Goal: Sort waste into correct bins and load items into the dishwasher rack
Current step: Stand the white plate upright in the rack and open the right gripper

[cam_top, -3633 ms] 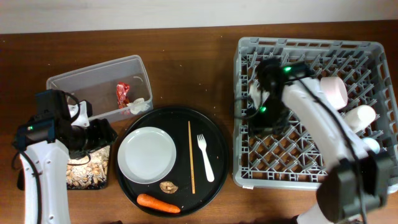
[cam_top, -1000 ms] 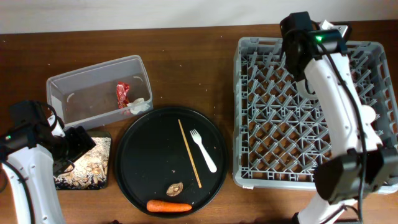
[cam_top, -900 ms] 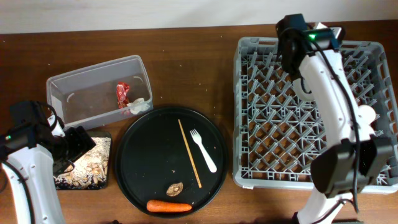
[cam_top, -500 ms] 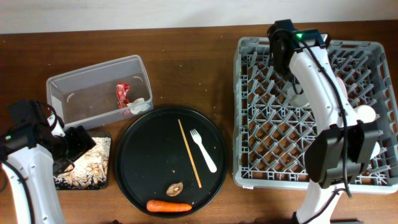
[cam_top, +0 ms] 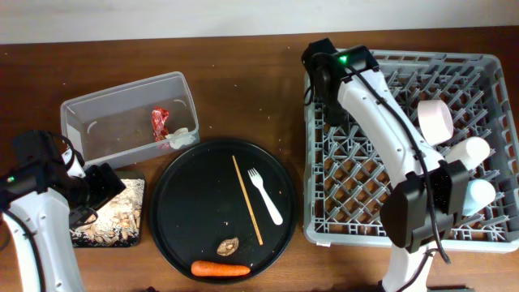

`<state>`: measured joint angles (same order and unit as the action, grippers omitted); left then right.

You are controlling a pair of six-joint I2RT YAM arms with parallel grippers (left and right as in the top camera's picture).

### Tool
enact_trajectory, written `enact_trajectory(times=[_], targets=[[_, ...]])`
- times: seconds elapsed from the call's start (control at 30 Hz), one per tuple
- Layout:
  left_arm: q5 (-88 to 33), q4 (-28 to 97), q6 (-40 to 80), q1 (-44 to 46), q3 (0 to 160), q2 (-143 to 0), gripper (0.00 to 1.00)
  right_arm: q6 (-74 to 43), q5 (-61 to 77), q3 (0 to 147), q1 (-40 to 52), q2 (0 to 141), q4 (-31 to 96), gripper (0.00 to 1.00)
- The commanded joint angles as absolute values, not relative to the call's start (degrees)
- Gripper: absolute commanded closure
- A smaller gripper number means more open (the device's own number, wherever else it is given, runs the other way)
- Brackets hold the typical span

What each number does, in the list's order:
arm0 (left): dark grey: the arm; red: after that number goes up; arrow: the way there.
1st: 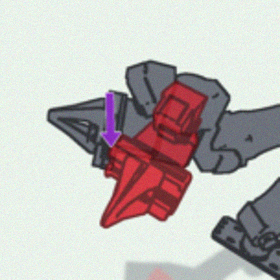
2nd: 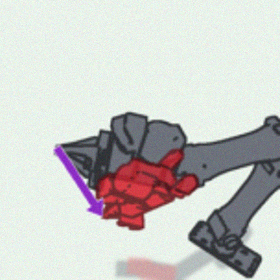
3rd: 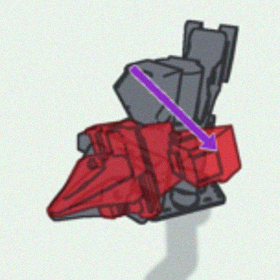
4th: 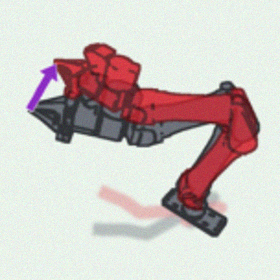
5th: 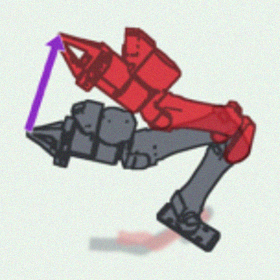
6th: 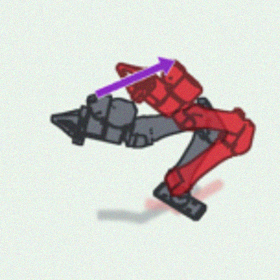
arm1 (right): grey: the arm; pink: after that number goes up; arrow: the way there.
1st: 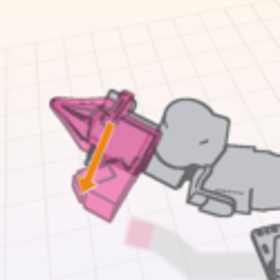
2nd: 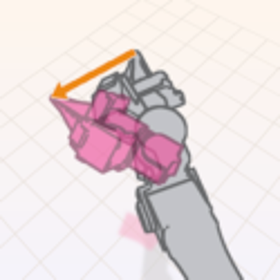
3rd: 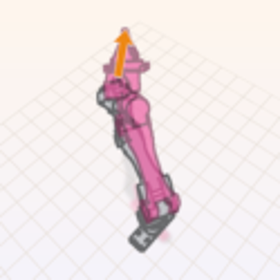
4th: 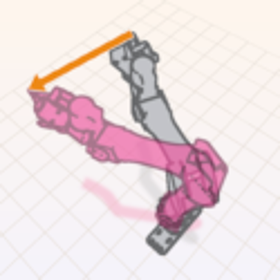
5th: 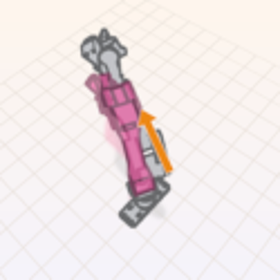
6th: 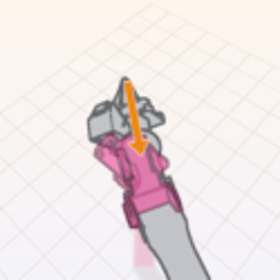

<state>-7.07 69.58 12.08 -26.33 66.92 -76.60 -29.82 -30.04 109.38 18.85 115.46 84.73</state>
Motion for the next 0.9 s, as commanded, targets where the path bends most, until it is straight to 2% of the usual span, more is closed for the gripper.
enact_trajectory(times=[0.0, 0.13, 0.2, 0.3, 0.5, 0.7, 0.87], targets=[[-7.7, 69.47, 12.82, -26.55, 66.57, -76.16, 0.19, -28.93, -25.12, 109.84, 18.74, 111.09, 85.23, 0.41], [-7.7, 69.47, 12.82, -26.52, 66.57, -76.16, 0.19, -17.04, -12.71, 109.84, 18.74, 103.44, 83.55, 0.41], [-7.7, 69.47, 12.82, -26.52, 66.57, -76.16, 0.19, -6.59, 0.34, 109.84, 18.81, 100.55, 83.64, 0.37], [-7.7, 69.47, 12.82, -26.52, 66.57, -76.16, 0.19, 1.85, 13.19, 109.82, 19.73, 99.79, 87.11, 0.37], [-7.7, 69.47, 12.82, -26.52, 66.57, -76.16, 0.19, 0.6, 13.93, 103.88, 27.92, 101.06, 84.82, 0.37], [-7.73, 69.47, 12.84, -26.52, 66.57, -76.16, 0.19, -5.65, 12.86, 87.64, 36.67, 101.19, 66.63, 0.37], [-7.73, 69.49, 12.82, -26.52, 66.57, -76.16, 0.18, -10.33, 5.52, 75.22, 39.92, 101.75, 48.16, 0.35]])
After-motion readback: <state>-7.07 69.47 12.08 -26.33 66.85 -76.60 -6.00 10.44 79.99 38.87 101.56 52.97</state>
